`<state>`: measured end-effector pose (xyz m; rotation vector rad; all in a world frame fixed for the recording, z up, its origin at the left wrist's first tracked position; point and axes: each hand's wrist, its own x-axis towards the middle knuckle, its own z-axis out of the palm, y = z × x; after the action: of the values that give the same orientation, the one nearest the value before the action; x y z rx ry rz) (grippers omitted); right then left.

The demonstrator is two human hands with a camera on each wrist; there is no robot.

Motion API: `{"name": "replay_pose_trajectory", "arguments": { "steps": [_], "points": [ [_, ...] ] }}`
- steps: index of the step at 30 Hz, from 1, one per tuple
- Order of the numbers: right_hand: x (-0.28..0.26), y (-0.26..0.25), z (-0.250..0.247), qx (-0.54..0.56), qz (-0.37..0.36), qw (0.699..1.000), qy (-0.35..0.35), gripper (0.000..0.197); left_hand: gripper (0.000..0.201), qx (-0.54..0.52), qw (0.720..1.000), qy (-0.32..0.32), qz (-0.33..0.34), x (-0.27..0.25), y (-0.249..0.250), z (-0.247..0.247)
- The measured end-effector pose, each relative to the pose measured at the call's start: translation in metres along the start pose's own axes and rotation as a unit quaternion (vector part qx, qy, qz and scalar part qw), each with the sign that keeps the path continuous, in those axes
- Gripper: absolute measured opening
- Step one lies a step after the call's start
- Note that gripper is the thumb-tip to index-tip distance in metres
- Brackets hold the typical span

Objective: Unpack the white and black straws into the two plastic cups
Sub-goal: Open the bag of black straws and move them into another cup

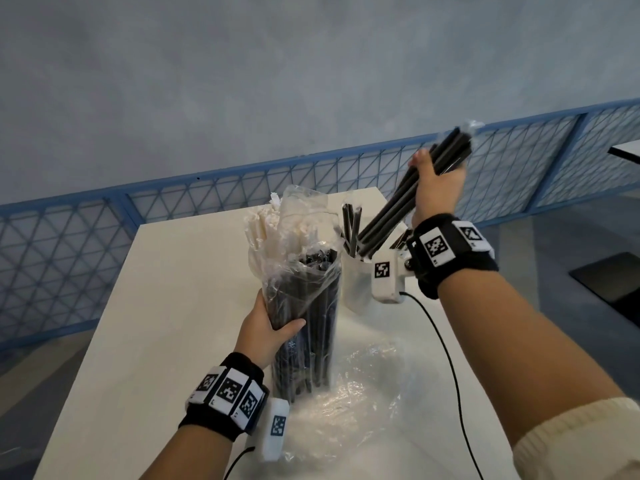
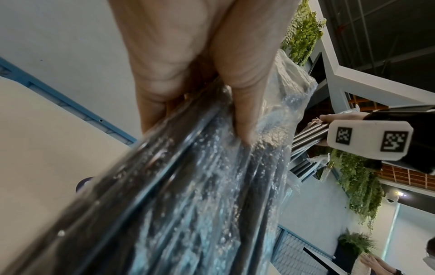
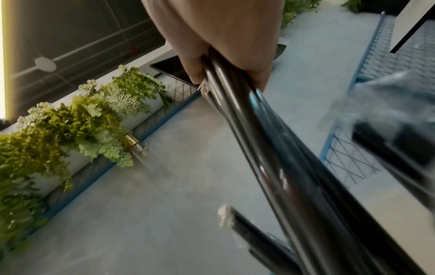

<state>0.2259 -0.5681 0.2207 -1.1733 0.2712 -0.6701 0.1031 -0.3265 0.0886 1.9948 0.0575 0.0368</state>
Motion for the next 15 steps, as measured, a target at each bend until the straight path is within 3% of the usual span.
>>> {"name": "replay_pose_trajectory", "arguments": {
  "steps": [5, 10, 12, 15],
  "points": [
    [0.003, 0.004, 0.000, 0.004, -0.010, 1.000, 0.009, 0.044, 0.069, 0.001, 1.000, -0.004, 0.002, 0.001, 0.002, 0.000],
    [-0.018, 0.034, -0.009, -0.112, 0.018, 0.990, -0.085, 0.031, 0.070, 0.000, 1.000, -0.004, 0.001, 0.001, 0.002, -0.001],
    [-0.023, 0.038, -0.014, -0.127, -0.011, 0.988, -0.083, 0.046, 0.069, 0.002, 1.000, -0.004, 0.000, 0.001, 0.003, -0.001],
    [-0.033, 0.037, -0.023, -0.214, -0.114, 0.970, -0.026, 0.062, 0.068, 0.011, 1.000, -0.001, 0.003, 0.000, 0.003, -0.001]
  ]
}}
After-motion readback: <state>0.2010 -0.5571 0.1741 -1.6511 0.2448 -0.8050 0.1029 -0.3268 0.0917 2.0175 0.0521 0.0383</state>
